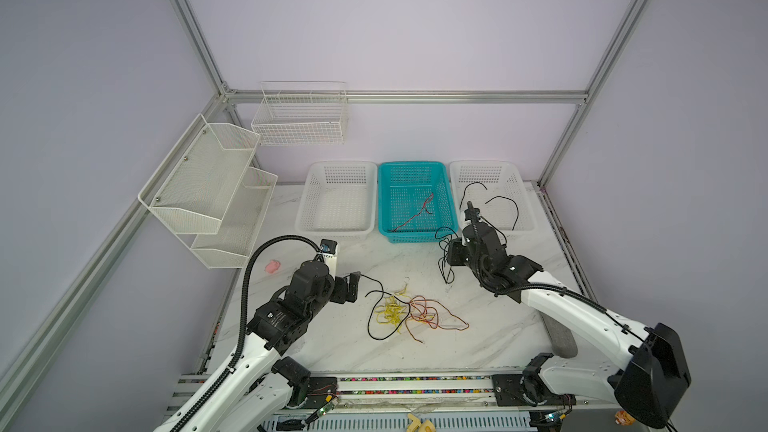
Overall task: Untangle the cables
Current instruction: 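Lift the black wire and carry it over the far white basket with the right gripper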
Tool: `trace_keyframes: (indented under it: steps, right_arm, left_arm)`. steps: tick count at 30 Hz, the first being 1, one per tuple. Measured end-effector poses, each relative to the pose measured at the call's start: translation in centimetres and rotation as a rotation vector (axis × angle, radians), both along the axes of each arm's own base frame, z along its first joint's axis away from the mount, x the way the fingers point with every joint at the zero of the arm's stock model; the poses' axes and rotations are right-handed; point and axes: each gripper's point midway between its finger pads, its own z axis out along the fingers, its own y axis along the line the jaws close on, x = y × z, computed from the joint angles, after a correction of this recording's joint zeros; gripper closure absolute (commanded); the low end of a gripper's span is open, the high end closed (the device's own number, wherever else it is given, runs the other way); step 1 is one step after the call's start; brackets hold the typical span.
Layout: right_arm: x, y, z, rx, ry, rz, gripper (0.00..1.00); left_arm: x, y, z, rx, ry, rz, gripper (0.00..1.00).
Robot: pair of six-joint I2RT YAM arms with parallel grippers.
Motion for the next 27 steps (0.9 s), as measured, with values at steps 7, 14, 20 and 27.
trace_keyframes:
  steps: [7, 14, 20, 27]
  right_arm:
    - [-0.6, -1.6, 10.4, 0.07, -0.171, -0.036, 1.0]
    - [-1.1, -2.0, 16.7, 0.124, -0.268, -0.032, 1.0]
    - [-0.9, -1.8, 18.2, 0.124, -0.293, -0.027, 1.0]
    - [1.4, -1.6, 17.3, 0.083, -0.274, -0.08, 1.0]
  left_arm:
    - [0.0, 0.0, 0.0, -0.001, 0.0, -0.001, 0.0]
    - [-0.1, -0.1, 0.0, -0.004, 0.002, -0.007, 0.0]
    - [-0.1, -0.3, 0.0, -0.009, 0.005, -0.015, 0.0]
    - [-0.1, -0.4, -0.1, -0.012, 0.01, -0.022, 0.0]
